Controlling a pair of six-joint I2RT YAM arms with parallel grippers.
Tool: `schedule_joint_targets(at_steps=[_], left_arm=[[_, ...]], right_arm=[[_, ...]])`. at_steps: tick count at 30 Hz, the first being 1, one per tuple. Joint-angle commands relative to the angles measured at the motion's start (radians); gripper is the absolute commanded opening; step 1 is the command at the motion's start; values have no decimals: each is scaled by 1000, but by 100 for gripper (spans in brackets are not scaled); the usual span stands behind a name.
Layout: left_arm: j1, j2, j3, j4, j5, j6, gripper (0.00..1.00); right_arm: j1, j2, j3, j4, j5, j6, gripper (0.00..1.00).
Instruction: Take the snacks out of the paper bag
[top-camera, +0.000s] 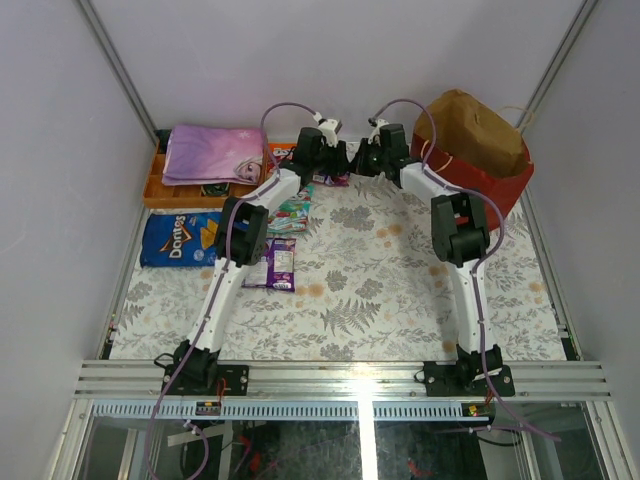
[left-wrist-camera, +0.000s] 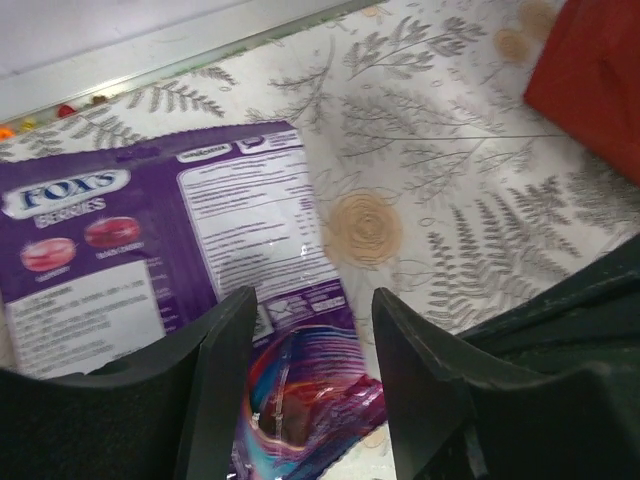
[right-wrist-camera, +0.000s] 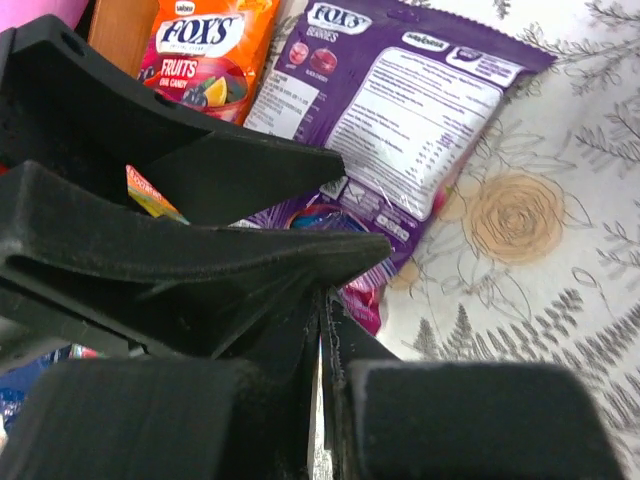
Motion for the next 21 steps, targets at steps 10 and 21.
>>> schedule_joint_targets(at_steps=[10, 21], left_arm=[[27, 33, 89, -53, -75, -57, 23], [78, 42, 96, -62, -92, -188, 0]], right_arm=[[34, 91, 93, 34, -51, 63, 0], [37, 55, 13, 96, -62, 97, 0]])
